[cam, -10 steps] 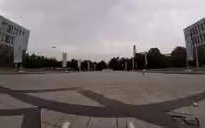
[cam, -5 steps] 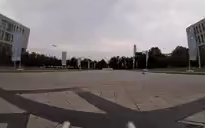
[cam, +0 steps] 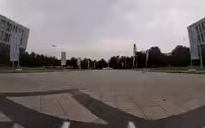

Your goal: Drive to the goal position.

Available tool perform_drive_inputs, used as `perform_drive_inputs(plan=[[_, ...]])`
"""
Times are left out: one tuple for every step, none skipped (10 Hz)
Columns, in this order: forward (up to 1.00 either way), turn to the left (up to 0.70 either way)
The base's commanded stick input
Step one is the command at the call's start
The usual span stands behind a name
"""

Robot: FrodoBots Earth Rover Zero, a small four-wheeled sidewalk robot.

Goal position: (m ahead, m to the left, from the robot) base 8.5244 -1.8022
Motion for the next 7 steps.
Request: perform_drive_inputs(plan=[[0.60, 0.00], [0.60, 0.00], [0.60, 0.00], [0.60, 0.00], [0.60, 0.00], [0.60, 0.00], [0.60, 0.00]])
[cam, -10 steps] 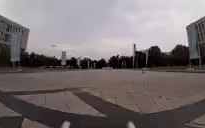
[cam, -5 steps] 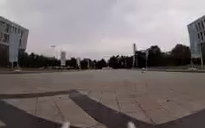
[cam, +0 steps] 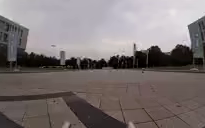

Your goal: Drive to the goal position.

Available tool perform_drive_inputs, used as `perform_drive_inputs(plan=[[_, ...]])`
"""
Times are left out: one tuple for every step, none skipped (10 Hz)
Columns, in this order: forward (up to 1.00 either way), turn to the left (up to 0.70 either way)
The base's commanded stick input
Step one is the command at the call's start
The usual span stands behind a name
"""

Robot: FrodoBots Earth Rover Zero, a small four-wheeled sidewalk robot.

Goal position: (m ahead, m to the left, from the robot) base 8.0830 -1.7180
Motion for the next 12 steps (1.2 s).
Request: perform_drive_inputs(plan=[[0.60, 0.00], [0.60, 0.00], [0.60, -0.11], [0.60, -0.15], [0.60, -0.15], [0.60, -0.11], [0.60, -0.04], [0.60, 0.00], [0.60, 0.00], [0.60, 0.00], [0.60, 0.00], [0.60, 0.00]])
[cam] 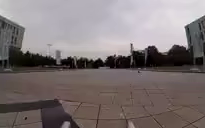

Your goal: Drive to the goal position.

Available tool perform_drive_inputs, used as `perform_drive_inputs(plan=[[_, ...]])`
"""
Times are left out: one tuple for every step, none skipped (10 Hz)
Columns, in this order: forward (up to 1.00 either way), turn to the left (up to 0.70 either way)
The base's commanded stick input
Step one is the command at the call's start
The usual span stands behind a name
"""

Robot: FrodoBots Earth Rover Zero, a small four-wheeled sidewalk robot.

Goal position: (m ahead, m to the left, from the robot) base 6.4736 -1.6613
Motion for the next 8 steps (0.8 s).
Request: perform_drive_inputs(plan=[[0.60, 0.00], [0.60, 0.00], [0.60, 0.00], [0.60, 0.00], [0.60, 0.00], [0.60, 0.00], [0.60, 0.00], [0.60, 0.00]])
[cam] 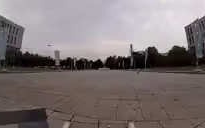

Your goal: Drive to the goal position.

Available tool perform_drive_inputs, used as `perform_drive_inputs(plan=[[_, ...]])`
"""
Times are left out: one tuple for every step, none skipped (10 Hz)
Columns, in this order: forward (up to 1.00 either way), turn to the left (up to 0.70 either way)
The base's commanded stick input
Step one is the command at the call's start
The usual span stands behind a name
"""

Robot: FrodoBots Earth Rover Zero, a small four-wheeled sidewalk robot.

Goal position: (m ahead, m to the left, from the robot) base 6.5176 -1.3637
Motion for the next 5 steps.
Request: perform_drive_inputs(plan=[[0.60, 0.00], [0.60, 0.00], [0.60, 0.00], [0.60, -0.07], [0.60, -0.15]])
